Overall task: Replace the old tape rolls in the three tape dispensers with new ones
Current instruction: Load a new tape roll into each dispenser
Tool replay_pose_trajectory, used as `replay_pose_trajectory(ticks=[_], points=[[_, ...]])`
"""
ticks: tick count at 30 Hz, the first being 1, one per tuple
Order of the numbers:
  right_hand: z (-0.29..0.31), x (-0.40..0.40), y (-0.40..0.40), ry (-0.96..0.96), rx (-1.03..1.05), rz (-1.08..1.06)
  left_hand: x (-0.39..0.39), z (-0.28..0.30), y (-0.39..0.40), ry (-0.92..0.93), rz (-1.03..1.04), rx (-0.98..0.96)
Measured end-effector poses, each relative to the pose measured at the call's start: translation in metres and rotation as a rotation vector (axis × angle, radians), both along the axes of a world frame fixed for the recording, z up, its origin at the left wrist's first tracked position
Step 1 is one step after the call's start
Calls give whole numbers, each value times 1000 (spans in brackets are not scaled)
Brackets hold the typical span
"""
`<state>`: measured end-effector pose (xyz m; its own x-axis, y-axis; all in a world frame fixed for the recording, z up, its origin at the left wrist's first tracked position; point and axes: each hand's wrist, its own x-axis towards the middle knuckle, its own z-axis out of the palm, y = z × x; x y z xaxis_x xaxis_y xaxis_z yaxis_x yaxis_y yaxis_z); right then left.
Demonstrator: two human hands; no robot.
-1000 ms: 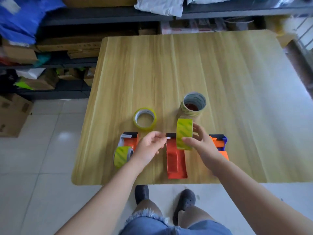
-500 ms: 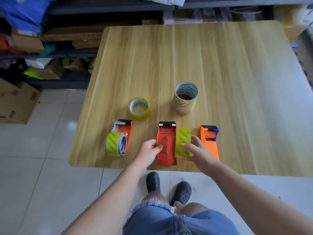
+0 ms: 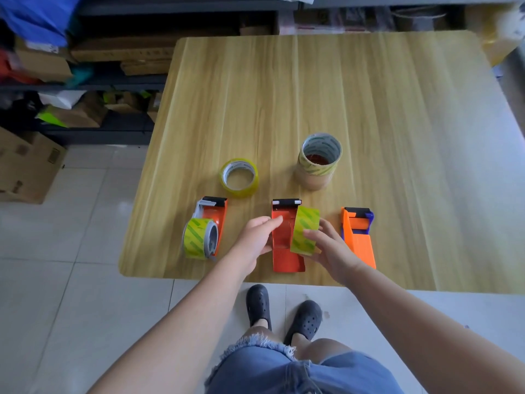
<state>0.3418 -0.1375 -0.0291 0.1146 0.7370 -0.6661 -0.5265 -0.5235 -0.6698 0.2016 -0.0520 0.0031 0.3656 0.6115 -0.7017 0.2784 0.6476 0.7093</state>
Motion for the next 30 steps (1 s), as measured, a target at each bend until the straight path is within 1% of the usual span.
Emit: replay_pose_trajectory(ticks=[6, 10, 18, 22, 27, 30], points=[[-2, -4, 11, -126, -39, 175, -3, -2, -4, -53, -65, 6], [0, -8, 17, -176, -13, 305, -4, -7, -6, -42, -120, 21], [-4, -14, 16, -226, -41, 377, -9, -20, -10, -17, -156, 8], [-13, -16, 11, -290, -81, 403, -15, -34, -20, 53, -195, -4], [-13, -16, 10, -354, -101, 413, -18, -46, -21, 92, -214, -34], [-8, -12, 16, -402, -93, 370, -15, -44, -15, 158, -212, 9]])
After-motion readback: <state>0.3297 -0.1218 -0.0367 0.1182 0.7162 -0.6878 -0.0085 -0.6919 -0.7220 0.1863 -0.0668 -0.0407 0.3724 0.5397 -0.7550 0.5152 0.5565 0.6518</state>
